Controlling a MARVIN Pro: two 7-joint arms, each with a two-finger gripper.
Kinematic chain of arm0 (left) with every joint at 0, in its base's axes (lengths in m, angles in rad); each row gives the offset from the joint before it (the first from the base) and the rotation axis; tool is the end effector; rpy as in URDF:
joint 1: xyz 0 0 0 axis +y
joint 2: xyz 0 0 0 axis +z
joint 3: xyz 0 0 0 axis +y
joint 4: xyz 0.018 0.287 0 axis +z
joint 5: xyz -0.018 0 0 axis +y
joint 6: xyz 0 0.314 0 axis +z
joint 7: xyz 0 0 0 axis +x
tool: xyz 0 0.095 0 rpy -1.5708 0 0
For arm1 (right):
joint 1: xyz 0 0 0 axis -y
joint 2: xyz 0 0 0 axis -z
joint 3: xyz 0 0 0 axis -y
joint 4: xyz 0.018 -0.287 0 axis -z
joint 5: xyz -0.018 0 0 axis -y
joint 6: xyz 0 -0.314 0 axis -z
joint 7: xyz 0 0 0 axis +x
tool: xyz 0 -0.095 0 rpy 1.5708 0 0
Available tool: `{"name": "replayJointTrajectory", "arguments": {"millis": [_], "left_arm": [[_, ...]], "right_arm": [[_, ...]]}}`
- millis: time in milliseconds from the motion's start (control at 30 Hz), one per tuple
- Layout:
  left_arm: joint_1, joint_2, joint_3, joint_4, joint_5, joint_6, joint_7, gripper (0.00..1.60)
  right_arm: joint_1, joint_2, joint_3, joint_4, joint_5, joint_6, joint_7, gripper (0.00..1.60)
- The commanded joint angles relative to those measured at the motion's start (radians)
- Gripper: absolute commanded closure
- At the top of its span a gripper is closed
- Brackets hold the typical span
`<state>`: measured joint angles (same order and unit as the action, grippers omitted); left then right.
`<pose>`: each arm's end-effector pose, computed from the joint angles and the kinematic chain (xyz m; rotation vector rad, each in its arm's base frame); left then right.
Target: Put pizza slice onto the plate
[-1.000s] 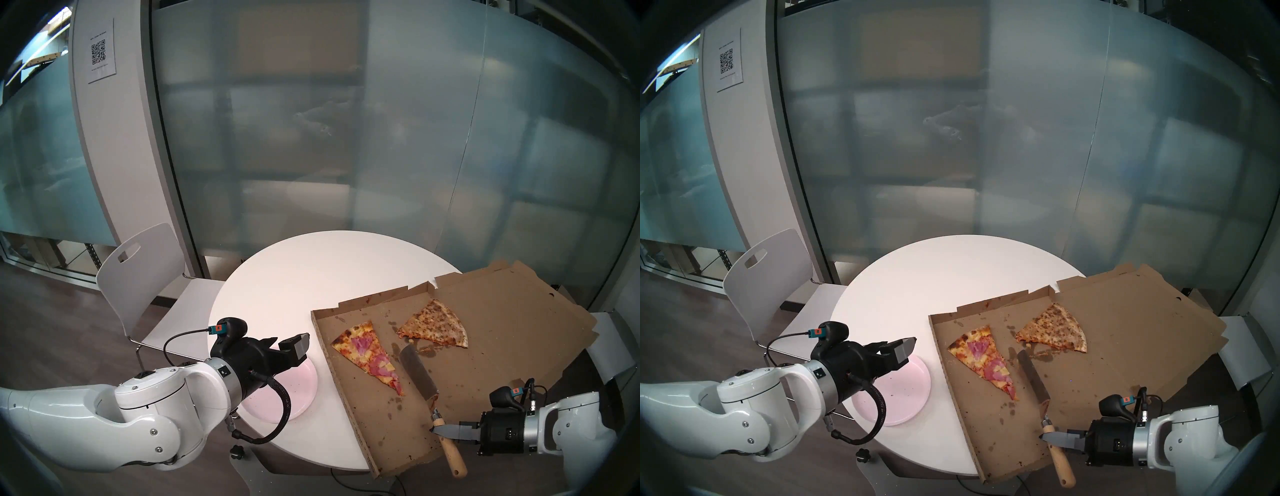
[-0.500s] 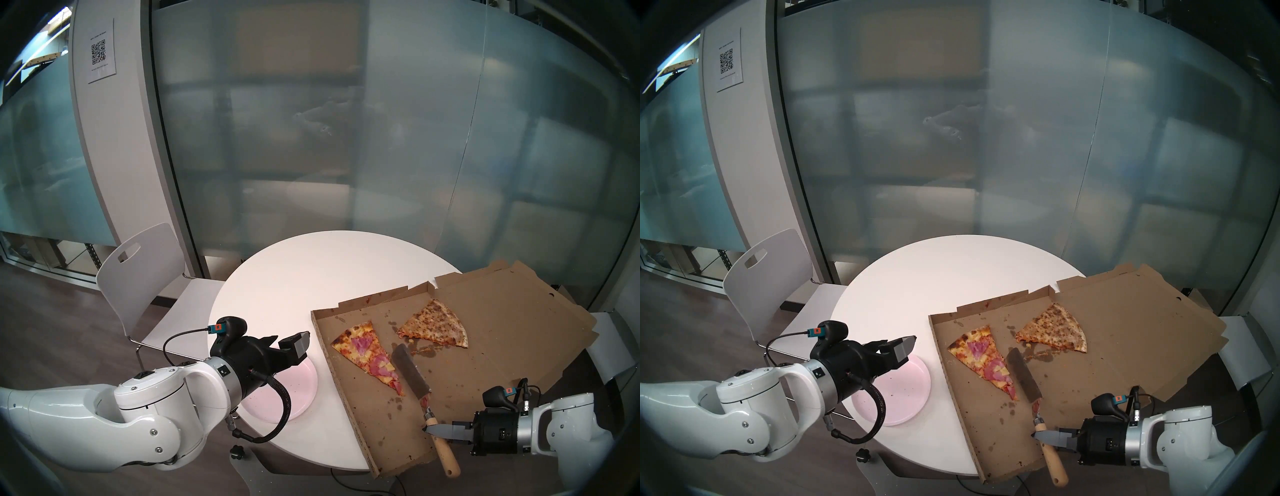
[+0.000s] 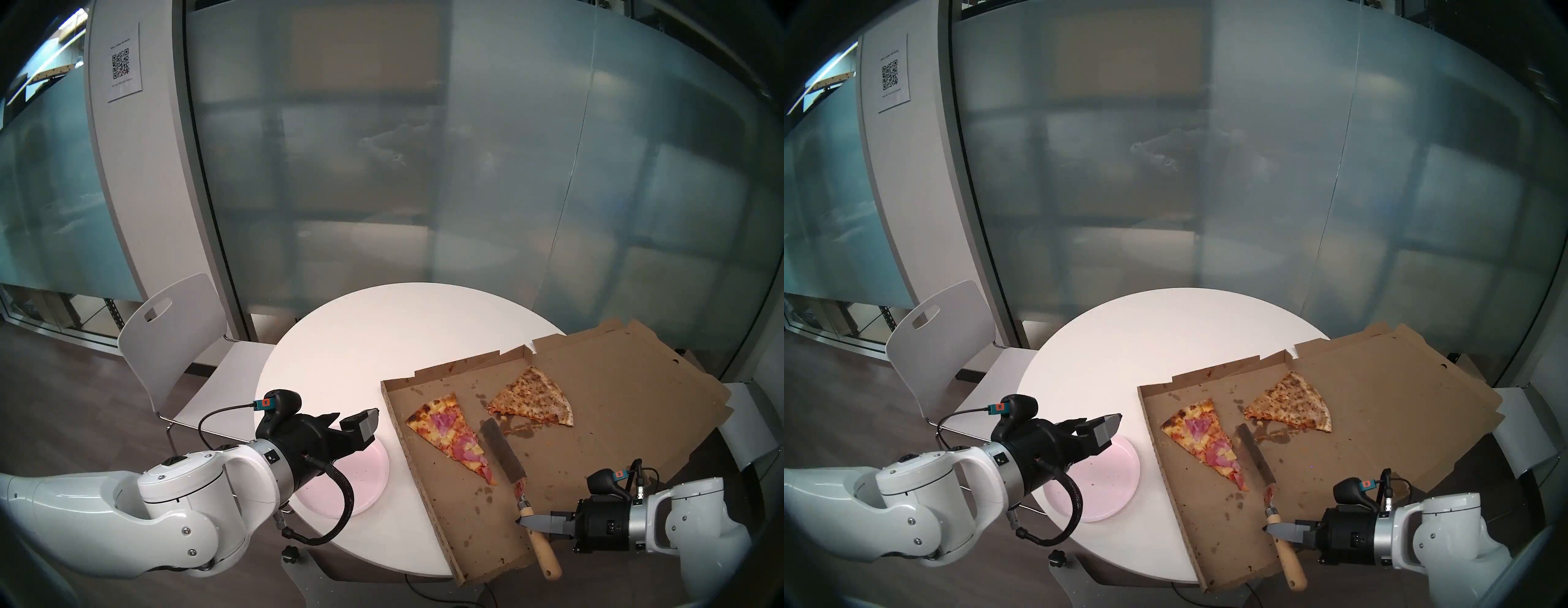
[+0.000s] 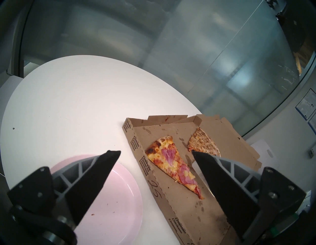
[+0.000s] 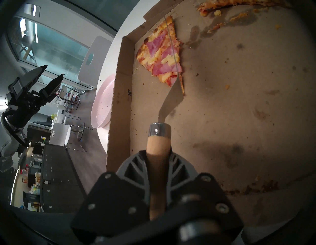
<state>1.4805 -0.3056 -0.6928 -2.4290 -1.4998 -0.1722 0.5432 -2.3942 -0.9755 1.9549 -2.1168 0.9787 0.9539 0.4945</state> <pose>0.2419 -0.0416 -0.2170 2.2356 0.0616 1.2098 0.1846 -0.1063 -0.2972 -2.3192 -0.0326 -0.5711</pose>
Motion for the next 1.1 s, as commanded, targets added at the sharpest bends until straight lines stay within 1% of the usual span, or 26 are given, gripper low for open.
{"name": "replayJointTrajectory", "arguments": {"millis": [0,33,167,233,367,400,433,467,500,533,567,667,700,733,933,1067], "left_arm": [[-0.004,-0.003,-0.004,-0.014,-0.003,-0.001,-0.007,0.00],[-0.005,-0.003,-0.003,-0.014,-0.003,-0.001,-0.008,0.00],[-0.008,-0.006,-0.003,-0.014,-0.004,0.002,-0.012,0.00],[-0.010,-0.007,-0.003,-0.014,-0.004,0.002,-0.013,0.00],[-0.011,-0.007,-0.003,-0.014,-0.005,0.002,-0.014,0.00],[-0.012,-0.006,-0.003,-0.014,-0.005,0.001,-0.016,0.00],[-0.012,-0.005,-0.004,-0.014,-0.006,0.001,-0.016,0.00],[-0.012,-0.005,-0.004,-0.014,-0.006,0.001,-0.016,0.00],[-0.013,-0.005,-0.004,-0.014,-0.006,0.001,-0.016,0.00],[-0.013,-0.004,-0.004,-0.014,-0.006,0.001,-0.017,0.00],[-0.013,-0.004,-0.004,-0.014,-0.007,0.001,-0.018,0.00],[-0.014,-0.002,-0.004,-0.014,-0.009,0.001,-0.020,0.00],[-0.014,-0.002,-0.004,-0.014,-0.009,0.001,-0.021,0.00],[-0.014,-0.001,-0.004,-0.014,-0.011,0.001,-0.023,0.00],[-0.014,0.004,-0.003,-0.014,-0.017,0.001,-0.027,0.00],[-0.015,0.007,-0.004,-0.014,-0.022,-0.001,-0.032,0.00]], "right_arm": [[0.028,0.002,0.003,0.001,0.013,0.006,-0.003,1.05],[0.030,0.002,0.003,0.001,0.014,0.006,-0.005,0.99],[0.033,0.002,0.004,0.004,0.019,0.006,-0.005,0.93],[0.033,0.003,0.005,0.004,0.018,0.006,-0.006,0.85],[0.033,0.002,0.011,0.002,0.021,0.006,-0.006,0.81],[0.031,0.001,0.015,0.000,0.022,0.006,-0.005,0.79],[0.030,0.001,0.017,-0.002,0.022,0.006,-0.005,0.73],[0.030,0.001,0.017,-0.002,0.022,0.006,-0.005,0.73],[0.029,0.001,0.018,-0.003,0.022,0.006,-0.006,0.67],[0.029,0.001,0.019,-0.003,0.022,0.006,-0.006,0.45],[0.029,0.001,0.020,-0.004,0.023,0.006,-0.007,0.35],[0.029,0.002,0.020,-0.003,0.024,0.006,-0.007,0.23],[0.030,0.003,0.020,-0.003,0.024,0.006,-0.008,0.06],[0.030,0.003,0.019,-0.002,0.025,0.006,-0.007,0.01],[0.027,0.004,0.021,-0.002,0.022,0.006,-0.010,0.00],[0.020,0.012,0.039,-0.018,0.014,0.006,-0.014,0.00]]}}
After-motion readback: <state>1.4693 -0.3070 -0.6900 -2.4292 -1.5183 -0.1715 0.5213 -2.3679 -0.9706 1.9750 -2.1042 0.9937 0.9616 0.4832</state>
